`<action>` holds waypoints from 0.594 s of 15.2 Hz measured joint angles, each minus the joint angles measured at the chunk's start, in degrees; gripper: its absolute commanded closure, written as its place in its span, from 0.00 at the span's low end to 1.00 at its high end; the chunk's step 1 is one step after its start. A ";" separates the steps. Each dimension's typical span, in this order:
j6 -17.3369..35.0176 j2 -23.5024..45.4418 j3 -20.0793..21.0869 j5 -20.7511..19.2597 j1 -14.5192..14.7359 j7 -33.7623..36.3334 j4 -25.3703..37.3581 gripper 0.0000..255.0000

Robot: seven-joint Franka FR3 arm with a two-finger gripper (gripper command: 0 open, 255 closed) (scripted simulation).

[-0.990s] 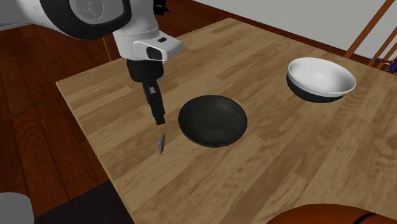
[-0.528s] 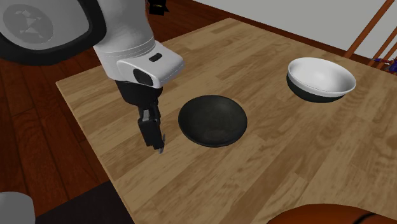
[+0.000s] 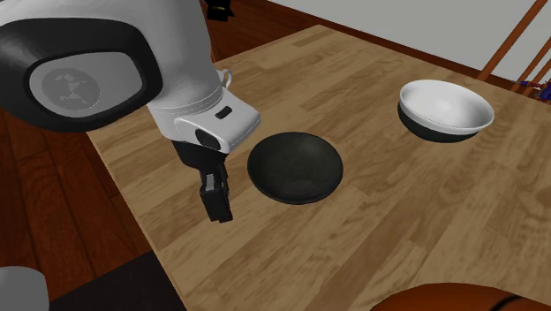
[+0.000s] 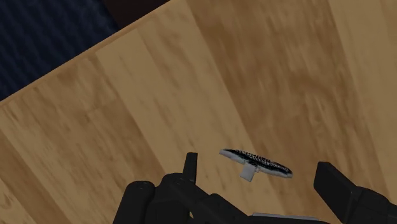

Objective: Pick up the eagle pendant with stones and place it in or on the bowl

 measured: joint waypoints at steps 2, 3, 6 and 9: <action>0.25 -0.06 -0.05 -0.01 -0.01 -0.07 -0.30 0.00; 0.29 -0.07 -0.04 0.00 -0.01 -0.06 -0.34 0.00; 0.33 -0.06 -0.04 0.00 -0.01 -0.06 -0.37 1.00; 0.33 -0.06 -0.04 0.00 -0.01 -0.06 -0.37 1.00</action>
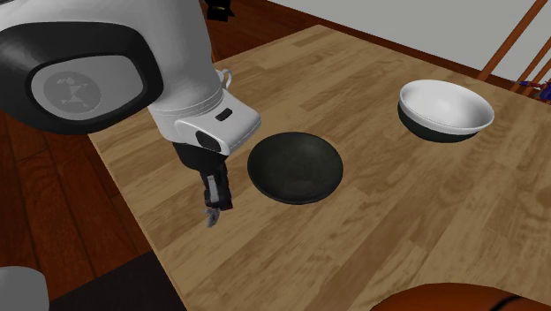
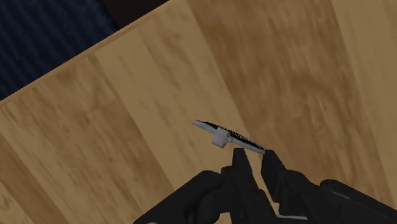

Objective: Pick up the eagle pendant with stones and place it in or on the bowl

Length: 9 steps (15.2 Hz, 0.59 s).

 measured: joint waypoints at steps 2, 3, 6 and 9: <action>0.00 0.00 0.00 0.00 0.00 0.00 0.00 1.00; 0.00 0.00 0.00 0.00 0.00 0.00 0.00 1.00; 0.00 0.00 0.00 0.00 0.00 0.00 0.00 1.00; 0.24 -2.23 0.73 -0.54 0.02 1.05 -1.06 0.00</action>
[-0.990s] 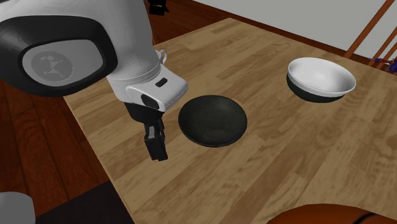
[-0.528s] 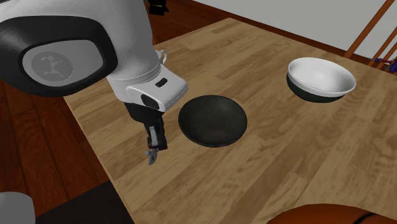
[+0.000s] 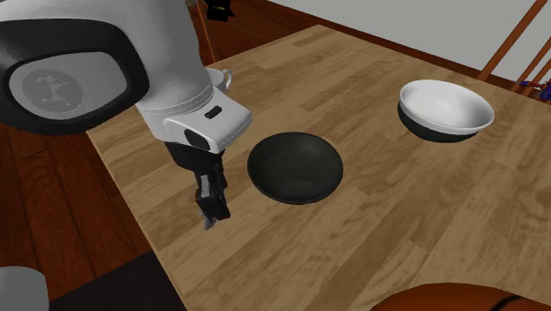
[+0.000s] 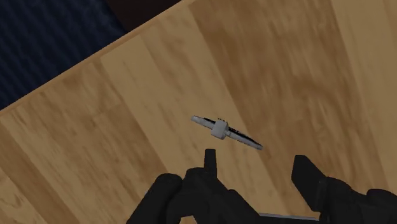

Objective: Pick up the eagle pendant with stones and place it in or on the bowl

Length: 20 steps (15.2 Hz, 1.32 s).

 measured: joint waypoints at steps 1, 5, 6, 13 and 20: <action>0.64 -3.51 1.29 -0.77 0.10 1.74 -1.78 0.00; 2.64 -15.92 5.70 -3.34 0.68 7.41 -8.35 0.00; 3.31 -16.62 5.84 -3.50 0.71 7.63 -9.36 0.00; 7.83 -16.30 6.24 -3.67 0.40 8.02 -13.15 0.00; 8.30 -16.42 6.23 -3.60 0.46 8.01 -13.06 1.00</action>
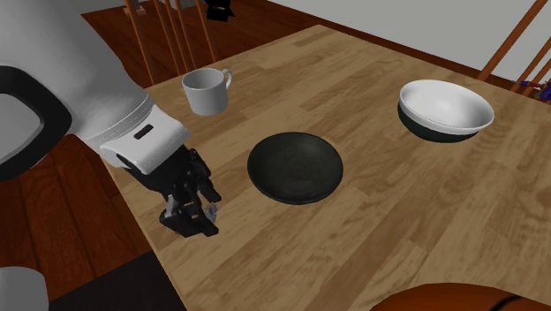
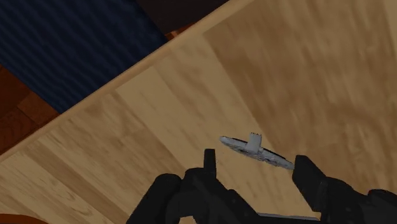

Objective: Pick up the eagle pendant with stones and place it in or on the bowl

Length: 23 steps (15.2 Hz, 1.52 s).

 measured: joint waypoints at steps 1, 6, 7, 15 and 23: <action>0.25 -0.09 0.00 0.03 0.05 0.01 0.15 1.00; 0.12 0.17 -0.02 -0.05 -0.08 -0.05 0.19 1.00; 0.10 0.15 -0.08 -0.09 -0.11 -0.10 0.17 1.00; -22.70 12.57 -19.34 5.36 4.34 -19.78 14.32 0.00; -24.54 14.48 -22.81 6.78 5.17 -24.53 12.17 0.00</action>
